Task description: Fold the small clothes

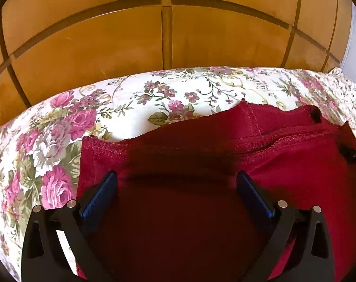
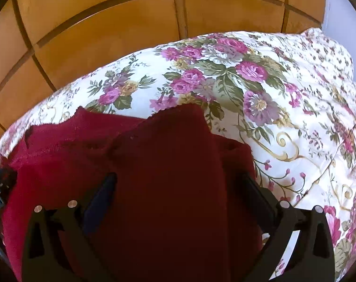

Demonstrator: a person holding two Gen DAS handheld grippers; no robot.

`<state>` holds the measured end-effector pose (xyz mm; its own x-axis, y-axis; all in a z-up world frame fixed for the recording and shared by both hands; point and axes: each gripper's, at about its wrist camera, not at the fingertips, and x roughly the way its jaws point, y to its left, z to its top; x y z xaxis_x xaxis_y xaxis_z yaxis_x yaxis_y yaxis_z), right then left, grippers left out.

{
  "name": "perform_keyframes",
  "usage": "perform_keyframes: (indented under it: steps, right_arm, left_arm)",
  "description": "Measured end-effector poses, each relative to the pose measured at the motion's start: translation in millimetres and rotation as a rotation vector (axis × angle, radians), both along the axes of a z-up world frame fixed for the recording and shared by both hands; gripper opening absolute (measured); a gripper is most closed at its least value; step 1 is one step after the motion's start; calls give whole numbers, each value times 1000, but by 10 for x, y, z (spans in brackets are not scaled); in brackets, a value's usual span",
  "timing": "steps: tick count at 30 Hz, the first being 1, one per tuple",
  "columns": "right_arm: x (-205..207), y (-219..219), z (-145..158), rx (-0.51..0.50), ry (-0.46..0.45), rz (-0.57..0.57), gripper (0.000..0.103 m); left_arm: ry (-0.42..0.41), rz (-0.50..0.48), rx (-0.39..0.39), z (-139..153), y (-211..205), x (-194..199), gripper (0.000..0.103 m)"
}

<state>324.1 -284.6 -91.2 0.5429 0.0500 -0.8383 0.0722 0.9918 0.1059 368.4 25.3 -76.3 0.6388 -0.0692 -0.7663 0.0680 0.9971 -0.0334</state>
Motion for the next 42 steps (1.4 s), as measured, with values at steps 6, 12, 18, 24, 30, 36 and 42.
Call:
perform_keyframes:
  steps: [6, 12, 18, 24, 30, 36, 42]
  right_arm:
    - [-48, 25, 21, 3, -13, 4, 101]
    - [-90, 22, 41, 17, -21, 14, 101]
    - [-215, 93, 244, -8, -62, 57, 101]
    - [-329, 144, 216, -287, -46, 27, 101]
    - [-365, -343, 66, 36, 36, -120, 101]
    - [-620, -389, 212, 72, 69, -144, 101]
    - [-952, -148, 449, 46, 14, -47, 101]
  left_arm:
    - [-29, 0, -14, 50, 4, -81, 100]
    - [-67, 18, 18, 124, -50, -340, 100]
    - [-193, 58, 55, 272, -48, -838, 100]
    - [-89, 65, 20, 119, 24, -783, 100]
    - [-81, 58, -35, 92, 91, -796, 100]
    - [-114, 70, -65, 155, 130, -957, 100]
    - [-200, 126, -202, 270, 357, -1317, 100]
